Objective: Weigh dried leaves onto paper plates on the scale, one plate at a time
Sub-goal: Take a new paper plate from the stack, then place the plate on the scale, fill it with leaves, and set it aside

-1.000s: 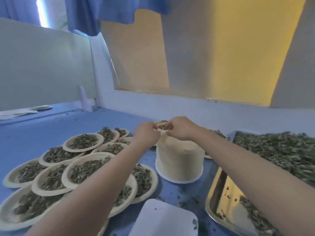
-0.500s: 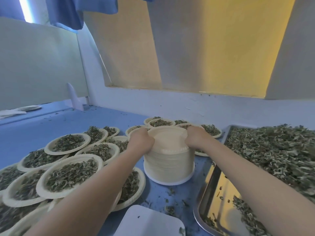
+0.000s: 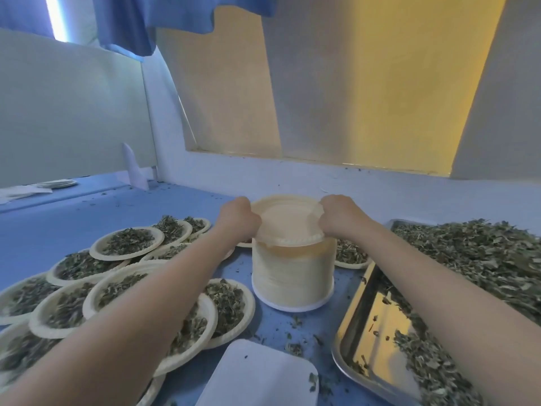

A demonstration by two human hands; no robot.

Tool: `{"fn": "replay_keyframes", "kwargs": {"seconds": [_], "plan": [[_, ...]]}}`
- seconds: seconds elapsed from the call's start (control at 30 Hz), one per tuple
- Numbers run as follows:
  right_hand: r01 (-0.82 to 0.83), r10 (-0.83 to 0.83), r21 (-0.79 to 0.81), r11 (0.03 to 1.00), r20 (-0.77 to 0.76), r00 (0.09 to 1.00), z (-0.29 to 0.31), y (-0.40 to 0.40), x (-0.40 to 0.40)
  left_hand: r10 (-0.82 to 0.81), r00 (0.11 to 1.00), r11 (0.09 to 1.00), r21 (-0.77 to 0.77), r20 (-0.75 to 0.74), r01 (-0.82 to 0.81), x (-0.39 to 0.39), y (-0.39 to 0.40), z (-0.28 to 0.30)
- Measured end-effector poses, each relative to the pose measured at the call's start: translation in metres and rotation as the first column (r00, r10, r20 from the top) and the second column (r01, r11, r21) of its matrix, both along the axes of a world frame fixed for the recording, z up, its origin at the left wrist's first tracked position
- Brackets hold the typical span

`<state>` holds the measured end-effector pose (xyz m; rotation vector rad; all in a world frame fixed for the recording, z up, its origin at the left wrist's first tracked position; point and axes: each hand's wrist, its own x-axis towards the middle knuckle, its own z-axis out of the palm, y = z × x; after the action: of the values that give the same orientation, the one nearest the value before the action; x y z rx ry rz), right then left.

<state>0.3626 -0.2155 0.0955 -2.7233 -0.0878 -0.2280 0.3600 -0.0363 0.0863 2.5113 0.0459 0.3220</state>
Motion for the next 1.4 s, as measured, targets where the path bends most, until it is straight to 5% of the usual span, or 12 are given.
{"fn": "replay_keyframes", "kwargs": {"seconds": [0.17,0.37,0.77,0.93,1.13,1.4], "plan": [[-0.064,0.063,0.024,0.998,0.039,0.997,-0.008,0.003,-0.058,-0.020,0.999,0.999,-0.033,0.050,0.022,-0.065,0.024,-0.007],[-0.221,0.221,0.037,0.975,-0.003,0.975,-0.068,0.012,-0.130,-0.017,1.000,0.993,-0.113,0.015,0.018,-0.158,0.044,-0.080],[-0.216,0.216,-0.027,0.976,-0.033,0.976,-0.142,0.021,-0.159,0.094,0.995,0.959,-0.266,-0.026,-0.098,-0.199,0.050,-0.145],[-0.162,0.172,0.205,0.965,-0.030,0.985,-0.147,0.018,-0.157,0.134,0.990,0.832,-0.539,-0.033,-0.131,-0.199,0.058,-0.159],[-0.130,0.135,0.403,0.906,0.014,0.991,-0.152,0.013,-0.154,0.114,0.990,0.545,-0.828,-0.080,-0.129,-0.202,0.067,-0.169],[-0.126,0.123,0.423,0.897,0.034,0.992,-0.155,0.010,-0.153,0.120,0.992,0.554,-0.828,-0.024,-0.087,-0.207,0.068,-0.176]]}}
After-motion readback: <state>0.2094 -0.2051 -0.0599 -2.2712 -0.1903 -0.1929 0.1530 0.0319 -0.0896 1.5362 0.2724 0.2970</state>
